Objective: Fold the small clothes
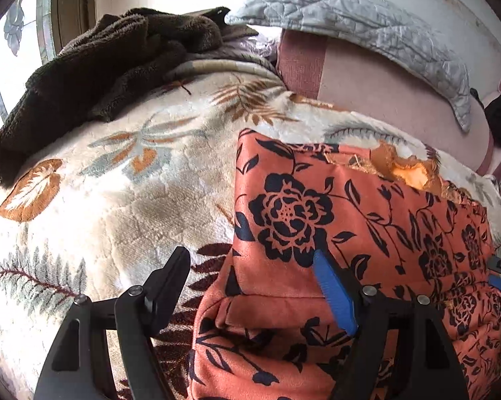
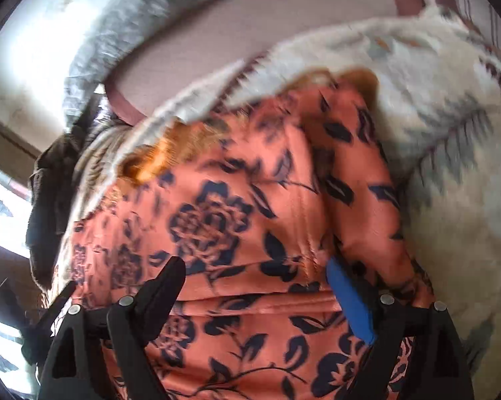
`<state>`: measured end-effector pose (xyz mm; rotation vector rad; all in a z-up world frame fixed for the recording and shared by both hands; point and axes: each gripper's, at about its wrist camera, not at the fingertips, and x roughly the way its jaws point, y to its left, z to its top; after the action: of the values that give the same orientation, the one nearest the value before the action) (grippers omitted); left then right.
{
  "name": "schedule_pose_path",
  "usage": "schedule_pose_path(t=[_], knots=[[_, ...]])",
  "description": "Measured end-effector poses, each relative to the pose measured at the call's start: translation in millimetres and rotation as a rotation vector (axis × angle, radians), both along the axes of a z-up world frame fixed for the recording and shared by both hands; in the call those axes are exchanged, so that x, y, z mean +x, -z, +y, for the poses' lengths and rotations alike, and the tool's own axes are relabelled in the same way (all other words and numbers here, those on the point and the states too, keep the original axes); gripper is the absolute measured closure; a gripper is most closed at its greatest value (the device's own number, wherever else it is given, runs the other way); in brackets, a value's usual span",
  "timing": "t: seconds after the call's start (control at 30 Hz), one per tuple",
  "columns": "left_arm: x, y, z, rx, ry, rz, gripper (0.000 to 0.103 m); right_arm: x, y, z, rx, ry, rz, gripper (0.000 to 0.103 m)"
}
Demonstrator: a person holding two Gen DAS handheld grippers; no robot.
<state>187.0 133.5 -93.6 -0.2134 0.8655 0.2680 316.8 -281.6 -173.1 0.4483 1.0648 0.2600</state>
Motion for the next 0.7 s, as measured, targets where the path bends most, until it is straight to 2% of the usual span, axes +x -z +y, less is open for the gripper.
schedule_pose_path(t=[0.03, 0.1, 0.17, 0.2, 0.23, 0.27, 0.33, 0.43, 0.53, 0.63, 0.7], knots=[[0, 2, 0, 0.025, 0.003, 0.014, 0.025, -5, -5, -6, 0.036, 0.016, -0.033, 0.015], [10, 20, 5, 0.057, 0.016, 0.115, 0.022, -19, -20, -11, 0.120, 0.015, -0.078, 0.014], [8, 23, 20, -0.023, -0.023, 0.104, 0.023, -24, -25, -11, 0.185, -0.018, -0.135, 0.010], [7, 18, 26, -0.061, -0.045, 0.110, 0.023, -23, -20, -8, 0.154, -0.033, -0.106, 0.010], [3, 13, 31, -0.109, -0.065, 0.099, 0.023, -18, -10, -7, 0.100, -0.026, -0.039, 0.010], [-2, 7, 36, -0.161, -0.077, 0.067, 0.023, -18, -4, -11, 0.100, -0.005, -0.005, 0.013], [-11, -3, 42, -0.207, -0.073, 0.015, 0.023, -26, -15, -14, 0.129, 0.010, -0.046, 0.012], [-10, -10, 46, -0.146, -0.098, 0.003, 0.023, -35, -40, -7, 0.105, -0.040, -0.125, 0.011], [12, -11, 52, -0.180, -0.080, 0.008, 0.023, -28, -54, -1, 0.163, -0.081, -0.158, 0.011], [46, 1, 54, -0.176, -0.049, 0.043, 0.023, -6, -47, 4, 0.232, -0.098, -0.138, 0.011], [67, 23, 60, -0.098, -0.071, 0.136, 0.024, 11, -28, 5, 0.226, -0.096, -0.100, 0.011]])
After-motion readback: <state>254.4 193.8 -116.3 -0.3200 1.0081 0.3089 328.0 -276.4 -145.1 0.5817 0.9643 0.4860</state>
